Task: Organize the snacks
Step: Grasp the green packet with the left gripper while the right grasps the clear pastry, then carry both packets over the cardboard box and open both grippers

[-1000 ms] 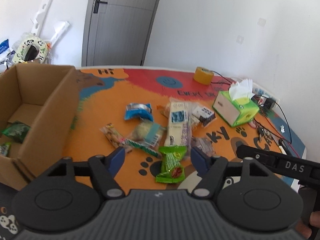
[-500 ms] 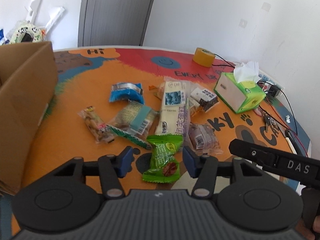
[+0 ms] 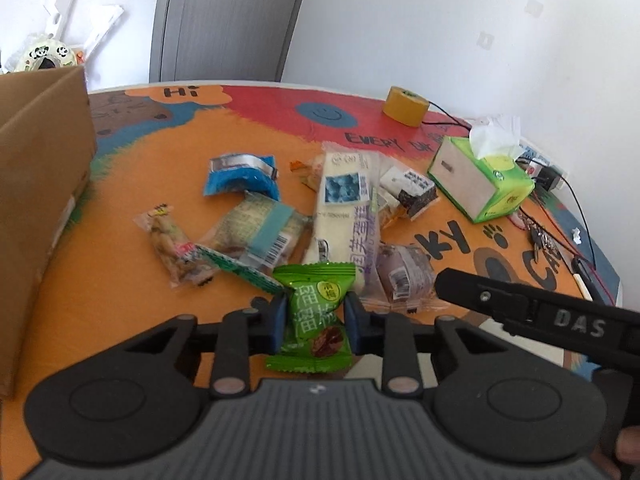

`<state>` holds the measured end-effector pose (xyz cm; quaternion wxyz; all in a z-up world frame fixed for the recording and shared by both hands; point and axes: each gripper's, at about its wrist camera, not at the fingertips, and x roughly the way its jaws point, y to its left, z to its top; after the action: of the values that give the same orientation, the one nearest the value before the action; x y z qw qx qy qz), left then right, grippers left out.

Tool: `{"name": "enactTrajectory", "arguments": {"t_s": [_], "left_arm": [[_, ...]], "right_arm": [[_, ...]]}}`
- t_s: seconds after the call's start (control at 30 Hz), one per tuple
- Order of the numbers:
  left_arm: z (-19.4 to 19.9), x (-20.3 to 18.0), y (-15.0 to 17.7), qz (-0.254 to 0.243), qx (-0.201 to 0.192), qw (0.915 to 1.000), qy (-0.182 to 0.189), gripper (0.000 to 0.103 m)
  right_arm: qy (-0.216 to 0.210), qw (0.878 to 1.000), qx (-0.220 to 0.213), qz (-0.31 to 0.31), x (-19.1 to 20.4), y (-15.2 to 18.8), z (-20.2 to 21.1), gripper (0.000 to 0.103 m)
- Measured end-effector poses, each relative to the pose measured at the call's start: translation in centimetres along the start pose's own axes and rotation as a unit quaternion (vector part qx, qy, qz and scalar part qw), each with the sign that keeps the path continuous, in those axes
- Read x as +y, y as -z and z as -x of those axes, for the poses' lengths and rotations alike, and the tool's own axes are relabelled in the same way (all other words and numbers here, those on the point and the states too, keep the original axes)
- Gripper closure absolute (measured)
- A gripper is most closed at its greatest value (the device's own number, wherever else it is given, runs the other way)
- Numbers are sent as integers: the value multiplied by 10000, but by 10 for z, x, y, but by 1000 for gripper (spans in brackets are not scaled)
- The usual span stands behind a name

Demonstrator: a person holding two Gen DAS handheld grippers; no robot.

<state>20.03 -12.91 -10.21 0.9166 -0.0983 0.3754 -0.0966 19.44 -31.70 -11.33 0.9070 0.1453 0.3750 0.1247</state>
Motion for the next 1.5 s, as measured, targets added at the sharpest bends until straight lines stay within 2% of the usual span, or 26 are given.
{"name": "enactTrajectory", "arguments": {"t_s": [0.57, 0.67, 0.7, 0.73, 1.1, 1.5], "left_arm": [[19, 36, -16, 221, -299, 9989, -284, 75], [22, 39, -15, 233, -308, 9987, -322, 75], [23, 39, -15, 231, -315, 9987, -335, 75], [25, 40, -15, 236, -326, 9986, -341, 75], [44, 39, -11, 226, -476, 9981, -330, 75], [71, 39, -7, 247, -722, 9966, -295, 75]], "right_arm": [[183, 9995, -7, 258, 23, -10, -30, 42], [188, 9994, 113, 249, 24, -9, -38, 55], [167, 9994, 190, 243, 24, -7, -41, 63], [163, 9993, 195, 263, 24, -6, -41, 65], [124, 9997, 64, 191, 24, 4, -19, 69], [-85, 9992, -335, 185, 39, -3, 19, 69]]}}
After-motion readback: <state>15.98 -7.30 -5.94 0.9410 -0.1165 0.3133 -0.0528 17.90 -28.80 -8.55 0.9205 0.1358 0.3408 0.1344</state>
